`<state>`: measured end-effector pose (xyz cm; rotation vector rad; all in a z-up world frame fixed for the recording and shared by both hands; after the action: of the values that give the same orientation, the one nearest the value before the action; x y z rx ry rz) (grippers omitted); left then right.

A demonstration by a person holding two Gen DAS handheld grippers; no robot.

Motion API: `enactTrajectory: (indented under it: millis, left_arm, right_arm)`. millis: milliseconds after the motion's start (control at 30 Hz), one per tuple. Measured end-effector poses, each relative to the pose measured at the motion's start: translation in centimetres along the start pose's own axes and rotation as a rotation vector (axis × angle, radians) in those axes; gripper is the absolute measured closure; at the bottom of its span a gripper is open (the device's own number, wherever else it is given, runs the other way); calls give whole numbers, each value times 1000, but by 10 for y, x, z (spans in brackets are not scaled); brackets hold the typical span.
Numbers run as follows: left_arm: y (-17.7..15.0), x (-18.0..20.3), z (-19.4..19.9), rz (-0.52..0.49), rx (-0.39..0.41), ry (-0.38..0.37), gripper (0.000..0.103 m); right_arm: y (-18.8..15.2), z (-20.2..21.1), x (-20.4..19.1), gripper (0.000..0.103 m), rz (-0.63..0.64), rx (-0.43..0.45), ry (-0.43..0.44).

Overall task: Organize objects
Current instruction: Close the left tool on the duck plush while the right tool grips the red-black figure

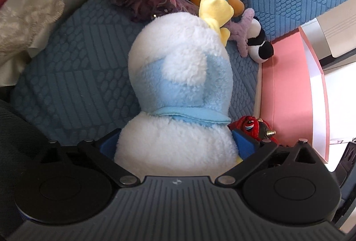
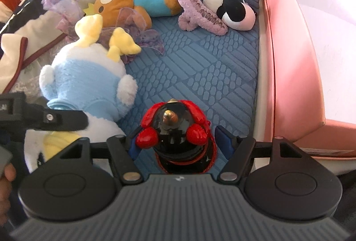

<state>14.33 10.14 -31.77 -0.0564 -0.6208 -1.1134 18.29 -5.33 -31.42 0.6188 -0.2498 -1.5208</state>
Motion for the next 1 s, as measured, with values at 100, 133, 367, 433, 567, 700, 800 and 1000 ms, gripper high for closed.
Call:
enactTrajectory:
  millis: [100,133,367,433,567,700,800,1000]
  left_arm:
    - [-1,4,-7,-1,-4,6,0]
    - [-2,4,-9,1,-5,11,0]
    - [-10,8,-18,18,17,9,0]
    - [-11,10,-17,16,27,22,0]
    - [-15,13,-10,7,59,54,2]
    - [-18,18,-2,-14,77,73,7]
    - [-22,21,5,-15,83,90,10]
    - [-26,23,24,4,79,90,12]
  right_arm:
    - [0,-4,1,33,-10,4,11]
    - [1,-5,2,33,-17,8,19]
    - [3,-3,0,37,-7,-4,40]
    - [3,1,-1,38,3,0,36]
    - [6,11,-2,38,-7,13,38]
    - [8,20,-3,38,-6,24,31]
    - [9,28,-3,38,-7,32,30]
    - [14,44,-6,38,-3,47,34]
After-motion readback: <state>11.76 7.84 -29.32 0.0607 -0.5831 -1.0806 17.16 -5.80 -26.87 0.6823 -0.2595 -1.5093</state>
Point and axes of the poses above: each gripper's, at about its wrist camera, not at the fingertips, and z roughly against the way its jaws point, x to its right, y to its top, the point moved 9 cm from there along -z, roughly the way its jaws point, and after that the axes turned 5 degrees about x, right-handed, at the moved point
